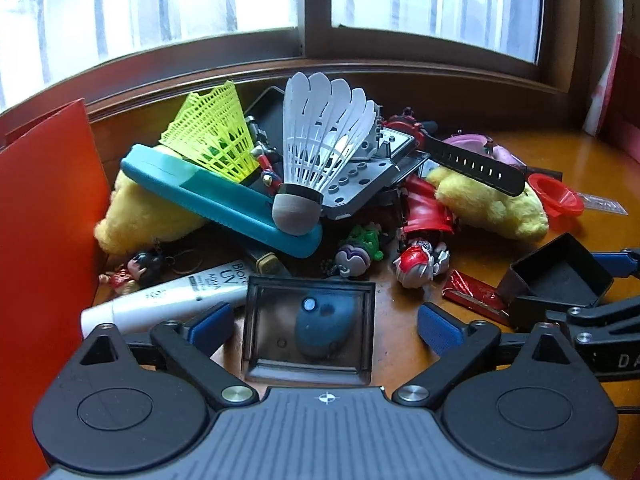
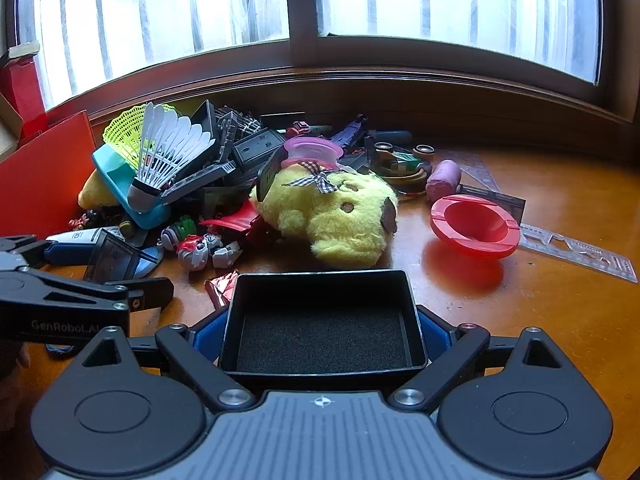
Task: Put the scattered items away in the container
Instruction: 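Close left gripper on the clear square case while right gripper holds the black tray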
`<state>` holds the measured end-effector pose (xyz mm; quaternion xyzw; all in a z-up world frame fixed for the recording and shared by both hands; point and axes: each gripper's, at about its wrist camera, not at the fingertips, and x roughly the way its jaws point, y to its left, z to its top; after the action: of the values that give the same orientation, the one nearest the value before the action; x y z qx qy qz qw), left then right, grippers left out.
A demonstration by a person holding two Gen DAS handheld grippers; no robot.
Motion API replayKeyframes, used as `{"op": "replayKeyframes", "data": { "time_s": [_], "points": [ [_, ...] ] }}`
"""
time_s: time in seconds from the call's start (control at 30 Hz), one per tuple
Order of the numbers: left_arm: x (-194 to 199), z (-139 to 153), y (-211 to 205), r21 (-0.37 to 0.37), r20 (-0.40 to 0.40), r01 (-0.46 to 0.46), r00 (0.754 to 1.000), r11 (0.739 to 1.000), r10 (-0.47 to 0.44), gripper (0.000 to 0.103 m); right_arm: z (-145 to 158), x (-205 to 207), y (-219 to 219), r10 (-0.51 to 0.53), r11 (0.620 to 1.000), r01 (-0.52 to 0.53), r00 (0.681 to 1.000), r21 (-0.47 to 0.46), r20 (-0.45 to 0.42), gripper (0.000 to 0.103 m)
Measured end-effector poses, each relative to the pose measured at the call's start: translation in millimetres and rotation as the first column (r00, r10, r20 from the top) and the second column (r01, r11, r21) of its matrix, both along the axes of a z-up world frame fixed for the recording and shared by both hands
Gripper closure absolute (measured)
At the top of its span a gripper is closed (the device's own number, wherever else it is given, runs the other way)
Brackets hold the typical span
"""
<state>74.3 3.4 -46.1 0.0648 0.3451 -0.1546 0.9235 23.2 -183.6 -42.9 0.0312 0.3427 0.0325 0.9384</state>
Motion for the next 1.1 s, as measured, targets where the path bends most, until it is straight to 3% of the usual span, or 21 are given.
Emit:
{"op": "replayKeyframes", "data": {
  "time_s": [0.53, 0.97, 1.1],
  "points": [
    [-0.7, -0.1, -5.6, 0.010, -0.025, -0.037, 0.999, 0.999, 0.037, 0.000, -1.2, 0.3, -3.1, -0.007, 1.000, 0.007, 1.000, -0.015, 0.006, 0.009],
    [-0.1, 0.3, -1.0, 0.009, -0.030, -0.006, 1.000, 1.000, 0.006, 0.000, -2.6, 6.2, -2.4, -0.006, 0.999, 0.005, 1.000, -0.033, -0.013, 0.002],
    [-6.1, 2.4, 4.6, -0.003, -0.013, -0.004, 1.000, 1.000, 0.004, 0.014, -3.0, 5.2, -2.5, -0.001, 0.999, 0.001, 1.000, -0.035, -0.009, 0.002]
  ]
}}
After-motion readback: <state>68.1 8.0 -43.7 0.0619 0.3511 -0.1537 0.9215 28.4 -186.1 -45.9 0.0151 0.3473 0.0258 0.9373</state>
